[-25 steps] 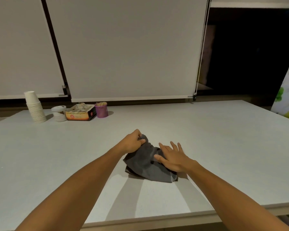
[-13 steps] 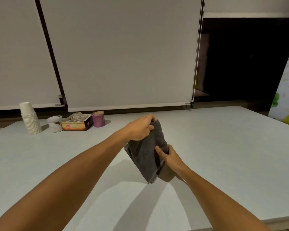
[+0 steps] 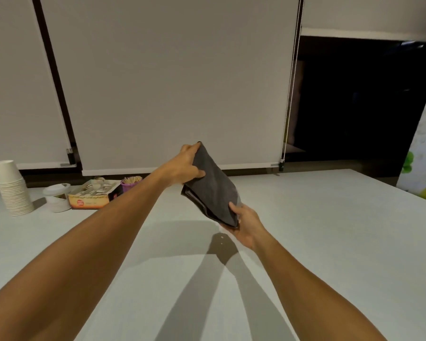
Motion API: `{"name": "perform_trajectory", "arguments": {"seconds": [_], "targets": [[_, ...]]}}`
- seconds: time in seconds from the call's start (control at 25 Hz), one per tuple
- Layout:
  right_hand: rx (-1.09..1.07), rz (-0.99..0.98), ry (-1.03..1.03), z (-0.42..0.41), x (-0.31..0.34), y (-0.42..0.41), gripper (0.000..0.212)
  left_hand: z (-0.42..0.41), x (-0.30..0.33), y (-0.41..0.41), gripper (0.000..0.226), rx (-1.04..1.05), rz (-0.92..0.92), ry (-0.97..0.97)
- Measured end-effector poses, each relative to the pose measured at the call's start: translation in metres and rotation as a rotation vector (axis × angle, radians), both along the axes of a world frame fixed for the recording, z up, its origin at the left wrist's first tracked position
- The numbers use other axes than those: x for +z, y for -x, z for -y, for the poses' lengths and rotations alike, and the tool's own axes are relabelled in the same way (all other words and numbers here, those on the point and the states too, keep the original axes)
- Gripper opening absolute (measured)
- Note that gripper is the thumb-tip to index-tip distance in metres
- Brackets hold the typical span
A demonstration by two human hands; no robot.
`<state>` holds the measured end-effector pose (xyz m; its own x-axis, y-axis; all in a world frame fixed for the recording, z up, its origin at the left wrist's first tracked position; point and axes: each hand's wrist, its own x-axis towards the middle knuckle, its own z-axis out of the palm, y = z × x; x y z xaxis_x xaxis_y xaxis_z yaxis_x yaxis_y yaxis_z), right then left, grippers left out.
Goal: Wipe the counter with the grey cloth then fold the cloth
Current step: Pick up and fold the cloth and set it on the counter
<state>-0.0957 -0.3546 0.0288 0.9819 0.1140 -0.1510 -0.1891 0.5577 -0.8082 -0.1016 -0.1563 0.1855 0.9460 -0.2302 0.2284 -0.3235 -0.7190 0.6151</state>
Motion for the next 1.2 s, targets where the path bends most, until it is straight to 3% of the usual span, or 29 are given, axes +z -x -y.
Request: {"name": "perform_trajectory", "arguments": {"seconds": [0.16,0.32,0.48,0.68,0.84,0.92,1.04,1.2], "targets": [[-0.116,0.000,0.377,0.003,0.028,-0.046,0.021,-0.031,-0.028,-0.045,0.101,0.056,-0.203,0.124],[-0.101,-0.094,0.695,-0.002,0.012,-0.096,0.028,-0.047,-0.088,-0.090,0.112,-0.008,-0.449,0.315],[-0.098,-0.156,0.949,-0.005,-0.025,-0.133,0.036,-0.043,-0.137,-0.121,0.106,0.026,-0.578,0.323],[-0.185,-0.130,0.984,-0.005,-0.031,-0.186,0.037,-0.033,-0.148,-0.167,0.096,0.063,-0.467,0.293],[-0.253,-0.070,0.922,-0.010,-0.024,-0.225,0.038,-0.025,-0.134,-0.202,0.102,0.151,-0.353,0.299],[-0.265,-0.072,0.953,-0.010,-0.029,-0.240,0.039,-0.022,-0.140,-0.217,0.087,0.154,-0.321,0.245],[-0.170,-0.144,1.211,-0.006,-0.039,-0.249,0.032,-0.022,-0.157,-0.228,0.058,0.200,-0.343,0.010],[-0.113,-0.081,1.528,0.003,-0.033,-0.247,0.032,-0.029,-0.161,-0.227,0.048,0.249,-0.365,-0.039]]}}
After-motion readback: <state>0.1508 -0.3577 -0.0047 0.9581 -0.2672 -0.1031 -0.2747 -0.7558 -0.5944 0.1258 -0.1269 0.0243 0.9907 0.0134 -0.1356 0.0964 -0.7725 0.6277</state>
